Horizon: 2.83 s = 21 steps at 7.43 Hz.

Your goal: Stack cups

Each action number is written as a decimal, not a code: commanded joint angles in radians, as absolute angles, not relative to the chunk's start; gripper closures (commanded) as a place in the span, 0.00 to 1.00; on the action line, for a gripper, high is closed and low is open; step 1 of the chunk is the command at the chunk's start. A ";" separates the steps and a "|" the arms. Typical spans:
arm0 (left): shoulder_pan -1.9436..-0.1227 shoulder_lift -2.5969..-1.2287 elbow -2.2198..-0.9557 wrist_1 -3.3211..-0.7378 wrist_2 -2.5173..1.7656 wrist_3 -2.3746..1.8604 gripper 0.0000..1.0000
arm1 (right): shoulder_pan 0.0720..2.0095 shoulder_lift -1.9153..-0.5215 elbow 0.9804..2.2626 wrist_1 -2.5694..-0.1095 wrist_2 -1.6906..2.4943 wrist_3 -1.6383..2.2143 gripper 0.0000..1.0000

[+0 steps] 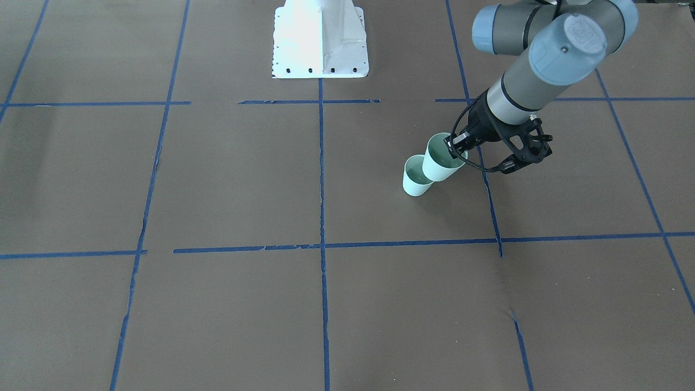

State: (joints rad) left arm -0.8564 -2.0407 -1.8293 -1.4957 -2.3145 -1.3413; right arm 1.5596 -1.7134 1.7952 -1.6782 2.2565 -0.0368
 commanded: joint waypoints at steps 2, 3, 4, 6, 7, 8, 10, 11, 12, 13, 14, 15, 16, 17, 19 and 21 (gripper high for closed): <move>-0.815 -2.039 -1.779 -1.580 -2.306 -1.371 1.00 | 1.559 -1.712 1.795 -1.678 2.256 -0.037 0.00; -0.813 -2.039 -1.781 -1.580 -2.306 -1.371 1.00 | 1.560 -1.713 1.795 -1.678 2.256 -0.037 0.00; -0.807 -2.036 -1.786 -1.580 -2.306 -1.373 1.00 | 1.559 -1.712 1.795 -1.678 2.256 -0.037 0.00; -0.802 -2.028 -1.786 -1.580 -2.306 -1.373 1.00 | 1.560 -1.712 1.795 -1.678 2.256 -0.037 0.00; -0.802 -2.026 -1.786 -1.580 -2.306 -1.371 1.00 | 1.560 -1.713 1.795 -1.678 2.256 -0.037 0.00; -0.802 -2.026 -1.786 -1.580 -2.306 -1.371 1.00 | 1.560 -1.712 1.795 -1.678 2.256 -0.037 0.00; -0.802 -2.025 -1.787 -1.580 -2.306 -1.370 1.00 | 1.560 -1.713 1.795 -1.678 2.256 -0.037 0.00; -0.802 -2.025 -1.787 -1.580 -2.306 -1.370 1.00 | 1.559 -1.713 1.795 -1.678 2.256 -0.037 0.00; -0.802 -2.025 -1.790 -1.580 -2.306 -1.367 0.93 | 1.559 -1.713 1.795 -1.678 2.256 -0.037 0.00; -0.801 -2.025 -1.796 -1.580 -2.304 -1.364 0.01 | 1.560 -1.712 1.795 -1.678 2.256 -0.037 0.00; -0.802 -2.025 -1.799 -1.580 -2.304 -1.365 0.00 | 1.560 -1.712 1.795 -1.678 2.256 -0.037 0.00; -0.802 -2.025 -1.801 -1.580 -2.304 -1.364 0.00 | 1.559 -1.712 1.795 -1.678 2.256 -0.037 0.00; -0.802 -2.025 -1.802 -1.580 -2.303 -1.365 0.00 | 1.560 -1.713 1.795 -1.678 2.256 -0.037 0.00; -0.802 -2.026 -1.805 -1.580 -2.303 -1.364 0.00 | 1.559 -1.712 1.795 -1.678 2.256 -0.037 0.00; -0.816 -2.023 -1.853 -1.574 -2.301 -1.364 0.00 | 1.559 -1.713 1.796 -1.678 2.256 -0.037 0.00; -0.911 -2.023 -1.891 -1.559 -2.303 -1.359 0.00 | 1.560 -1.713 1.795 -1.678 2.256 -0.037 0.00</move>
